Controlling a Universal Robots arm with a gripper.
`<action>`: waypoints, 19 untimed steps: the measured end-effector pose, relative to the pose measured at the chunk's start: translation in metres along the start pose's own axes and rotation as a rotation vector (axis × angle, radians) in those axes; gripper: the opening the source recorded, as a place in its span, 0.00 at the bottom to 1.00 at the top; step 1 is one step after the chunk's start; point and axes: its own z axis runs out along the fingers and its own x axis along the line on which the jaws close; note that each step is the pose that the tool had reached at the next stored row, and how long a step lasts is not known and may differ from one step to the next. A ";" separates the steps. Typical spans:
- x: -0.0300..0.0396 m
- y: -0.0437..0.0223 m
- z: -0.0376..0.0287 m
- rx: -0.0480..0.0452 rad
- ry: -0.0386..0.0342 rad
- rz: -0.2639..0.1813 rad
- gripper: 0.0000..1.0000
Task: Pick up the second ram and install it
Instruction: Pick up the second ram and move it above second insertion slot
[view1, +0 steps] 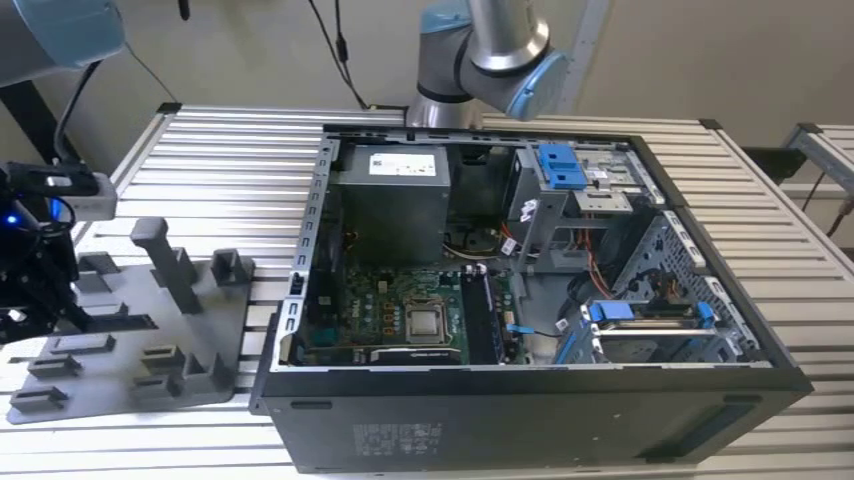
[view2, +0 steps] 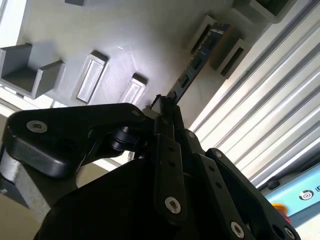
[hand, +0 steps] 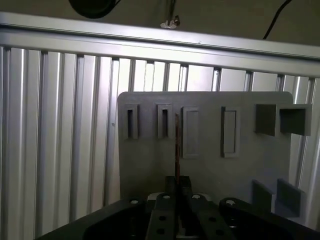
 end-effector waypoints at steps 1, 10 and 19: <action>0.0000 0.0000 -0.0001 0.0002 -0.0003 0.000 0.15; 0.0001 0.0012 -0.0057 0.0012 -0.0021 0.004 0.15; 0.0000 0.0031 -0.0091 0.0031 -0.0118 0.013 0.15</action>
